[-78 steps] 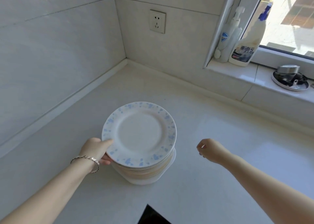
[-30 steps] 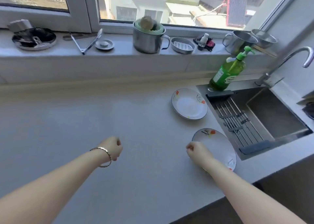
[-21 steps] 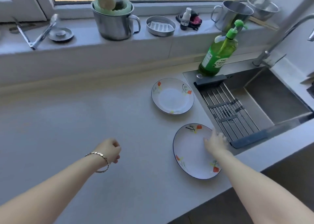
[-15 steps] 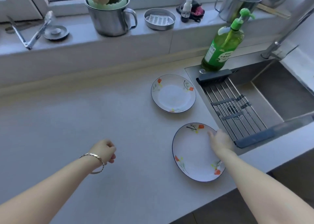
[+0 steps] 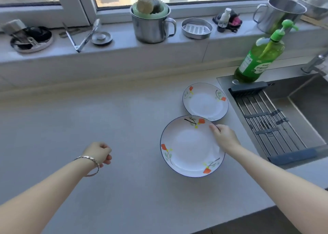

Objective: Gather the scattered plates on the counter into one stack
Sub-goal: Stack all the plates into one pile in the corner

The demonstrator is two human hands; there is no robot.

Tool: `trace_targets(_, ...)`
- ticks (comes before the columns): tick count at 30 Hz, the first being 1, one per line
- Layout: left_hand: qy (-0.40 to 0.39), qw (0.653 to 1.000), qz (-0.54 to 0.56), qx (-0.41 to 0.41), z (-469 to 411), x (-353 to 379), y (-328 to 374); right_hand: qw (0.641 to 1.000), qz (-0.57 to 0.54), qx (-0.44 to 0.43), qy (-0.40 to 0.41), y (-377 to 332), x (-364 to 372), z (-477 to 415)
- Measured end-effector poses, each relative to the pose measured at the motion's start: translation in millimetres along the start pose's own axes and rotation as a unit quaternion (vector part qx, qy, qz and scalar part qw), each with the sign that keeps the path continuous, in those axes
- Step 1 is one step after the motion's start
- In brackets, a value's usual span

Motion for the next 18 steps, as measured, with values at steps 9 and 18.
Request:
trace_targets(9, 0.14, 0.987, 0.072, -0.027, -18.6, -149.3, -83.6, 0.989, -0.113, -0.071, -0.056, -187.3, 89.8, 76.3)
trace_targets(18, 0.282, 0.954, 0.097, 0.01, -14.0, -341.3, -228.5, 0.969, -0.173, -0.129, -0.116, -361.7, 196.2, 236.7)
Point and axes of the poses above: each hand's wrist, its own z-axis away from the middle knuckle, its own x-axis out of the palm, y = z × x, the point moved 2 cm from there along -z, towards the middle knuckle, and after that the axes turned 15 degrees about y, right-handed, at the moved point
